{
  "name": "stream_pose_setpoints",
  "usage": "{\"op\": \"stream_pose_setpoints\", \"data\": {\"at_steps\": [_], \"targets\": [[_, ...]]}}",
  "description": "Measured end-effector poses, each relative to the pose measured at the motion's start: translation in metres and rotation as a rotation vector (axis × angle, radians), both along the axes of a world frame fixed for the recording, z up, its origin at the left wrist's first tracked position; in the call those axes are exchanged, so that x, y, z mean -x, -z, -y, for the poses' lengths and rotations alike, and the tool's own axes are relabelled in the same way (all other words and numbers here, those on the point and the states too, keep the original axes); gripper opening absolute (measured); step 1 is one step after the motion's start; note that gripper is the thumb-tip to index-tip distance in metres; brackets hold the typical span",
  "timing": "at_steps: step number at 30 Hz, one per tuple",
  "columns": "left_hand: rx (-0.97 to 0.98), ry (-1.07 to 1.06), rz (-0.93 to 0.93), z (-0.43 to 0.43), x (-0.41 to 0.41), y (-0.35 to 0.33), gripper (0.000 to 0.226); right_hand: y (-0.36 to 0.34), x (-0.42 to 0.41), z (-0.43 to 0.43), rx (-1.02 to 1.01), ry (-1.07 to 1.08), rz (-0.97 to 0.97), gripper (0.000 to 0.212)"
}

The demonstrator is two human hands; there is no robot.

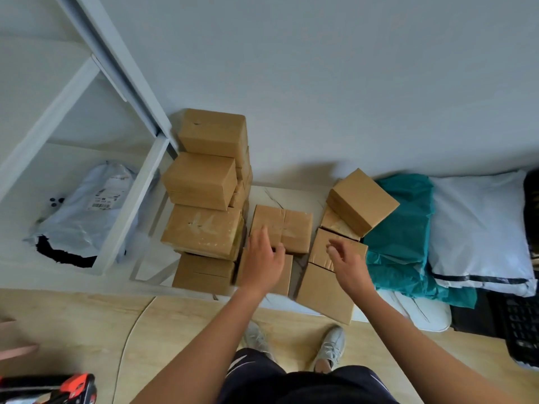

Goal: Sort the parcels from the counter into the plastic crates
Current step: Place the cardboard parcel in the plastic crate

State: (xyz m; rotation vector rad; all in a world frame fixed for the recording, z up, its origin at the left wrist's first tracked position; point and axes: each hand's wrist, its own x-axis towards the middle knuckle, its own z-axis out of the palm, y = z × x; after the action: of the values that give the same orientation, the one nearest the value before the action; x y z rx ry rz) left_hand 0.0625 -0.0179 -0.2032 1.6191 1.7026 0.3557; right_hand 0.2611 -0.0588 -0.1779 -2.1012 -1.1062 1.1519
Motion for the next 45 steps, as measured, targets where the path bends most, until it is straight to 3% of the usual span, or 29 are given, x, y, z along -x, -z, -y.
{"op": "stream_pose_setpoints", "data": {"at_steps": [3,6,10,17,22,26,30,37,40,42,45], "targets": [[0.186,-0.094,-0.007,-0.037,0.01,-0.001,0.076,0.008,0.03,-0.046,0.139,-0.069,-0.005,0.046],[0.355,-0.158,0.055,-0.054,0.005,0.002,0.08,0.02,0.044,-0.072,0.246,-0.03,-0.015,0.036],[0.406,-0.235,0.087,-0.067,-0.003,-0.008,0.068,0.02,0.045,-0.086,0.276,0.085,-0.086,0.044],[0.223,-0.182,0.105,-0.055,-0.012,-0.059,0.078,-0.044,0.032,-0.078,0.076,0.237,-0.131,0.041],[-0.097,-0.295,0.258,-0.046,-0.012,-0.12,0.062,-0.092,0.018,-0.068,-0.164,0.269,-0.256,0.042],[-0.374,-0.331,0.398,-0.033,-0.02,-0.161,0.04,-0.132,0.009,-0.048,-0.483,0.316,-0.278,0.033],[-0.584,-0.319,0.534,-0.014,-0.03,-0.194,0.034,-0.168,-0.006,-0.025,-0.7,0.268,-0.35,0.025],[-0.571,-0.248,0.602,-0.013,-0.035,-0.214,0.027,-0.192,-0.045,-0.017,-0.579,0.046,-0.58,0.045],[-0.62,-0.158,0.614,-0.025,-0.031,-0.227,0.031,-0.189,-0.057,-0.019,-0.52,0.048,-0.662,0.074],[-0.583,-0.167,0.691,-0.032,-0.034,-0.237,0.043,-0.183,-0.052,-0.019,-0.498,0.128,-0.853,0.094],[-0.324,-0.071,0.774,-0.034,-0.044,-0.248,0.076,-0.172,-0.028,-0.017,-0.525,0.151,-1.042,0.089]]}}
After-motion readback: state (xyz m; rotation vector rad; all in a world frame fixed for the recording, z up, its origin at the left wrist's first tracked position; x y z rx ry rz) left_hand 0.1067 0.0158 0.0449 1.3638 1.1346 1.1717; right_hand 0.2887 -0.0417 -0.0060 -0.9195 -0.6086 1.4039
